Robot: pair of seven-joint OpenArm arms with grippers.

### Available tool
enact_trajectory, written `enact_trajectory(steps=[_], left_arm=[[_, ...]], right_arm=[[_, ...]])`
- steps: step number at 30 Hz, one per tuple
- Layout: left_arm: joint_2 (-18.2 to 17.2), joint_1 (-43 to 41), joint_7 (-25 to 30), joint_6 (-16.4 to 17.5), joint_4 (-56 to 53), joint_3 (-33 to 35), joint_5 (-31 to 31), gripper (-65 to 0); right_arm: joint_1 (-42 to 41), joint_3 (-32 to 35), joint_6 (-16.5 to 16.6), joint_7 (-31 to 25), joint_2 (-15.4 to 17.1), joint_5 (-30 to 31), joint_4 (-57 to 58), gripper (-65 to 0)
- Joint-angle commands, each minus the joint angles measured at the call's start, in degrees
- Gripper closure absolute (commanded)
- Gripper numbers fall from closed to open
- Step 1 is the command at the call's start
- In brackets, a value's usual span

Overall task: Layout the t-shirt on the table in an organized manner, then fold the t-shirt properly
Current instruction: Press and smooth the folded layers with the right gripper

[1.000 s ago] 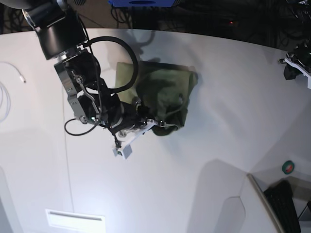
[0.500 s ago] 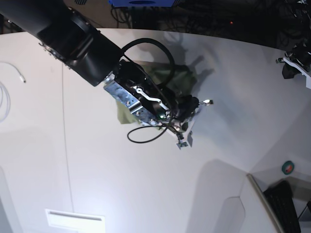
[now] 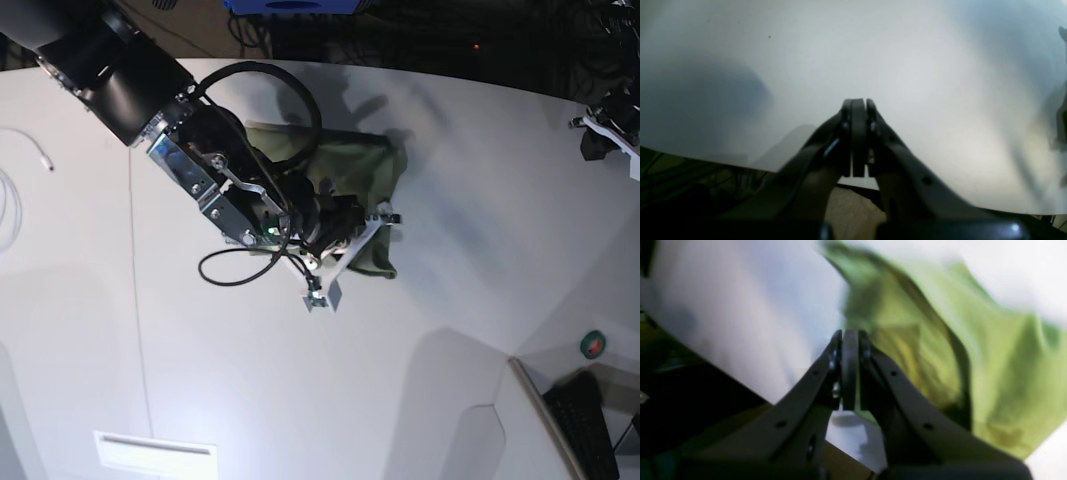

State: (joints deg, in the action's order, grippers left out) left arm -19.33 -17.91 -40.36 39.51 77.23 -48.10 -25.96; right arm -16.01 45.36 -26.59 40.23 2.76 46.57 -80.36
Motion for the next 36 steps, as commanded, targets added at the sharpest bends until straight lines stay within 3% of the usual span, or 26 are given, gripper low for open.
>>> enact_trajectory(steps=[1, 7, 9, 14, 25, 31, 34, 36], left_arm=[[-1.28, 0.2, 1.02, 0.49, 0.79, -0.3, -0.9, 0.0], [-0.67, 0.29, 1.02, 0.49, 1.05, -0.3, -0.9, 0.0], [-0.67, 0.29, 1.02, 0.49, 0.97, -0.3, -0.9, 0.0], [-0.67, 0.2, 1.02, 0.49, 0.88, -0.3, -0.9, 0.0], [-0.58, 0.29, 1.02, 0.49, 0.79, -0.3, -0.9, 0.0], [0.04, 0.37, 1.02, 0.49, 1.23, -0.3, -0.9, 0.0], [0.21, 0.72, 1.02, 0.49, 1.14, 0.76, -0.9, 0.0], [0.21, 1.25, 1.02, 0.49, 1.32, 3.3, -0.9, 0.0]], right_arm=[[-3.37, -0.31, -0.09, -2.12, -1.05, -0.37, 1.98, 0.0], [-7.95, -0.05, 0.08, -7.74, -3.95, -0.37, 14.82, 0.0], [-9.09, -0.05, 0.17, -8.54, -6.24, -0.37, 19.04, 0.0], [-9.35, -0.05, 5.71, -10.21, -10.11, -0.37, 24.05, 0.0], [-7.33, 2.94, 5.71, -9.77, -10.55, -0.37, 17.81, 0.0], [-7.77, 8.31, 6.06, -13.28, -10.81, -0.28, 24.49, 0.0], [-8.03, 8.92, 5.71, -11.96, -10.28, -0.1, 18.34, 0.0], [-7.86, 8.48, 5.53, -8.27, -7.29, -0.1, 10.51, 0.0]])
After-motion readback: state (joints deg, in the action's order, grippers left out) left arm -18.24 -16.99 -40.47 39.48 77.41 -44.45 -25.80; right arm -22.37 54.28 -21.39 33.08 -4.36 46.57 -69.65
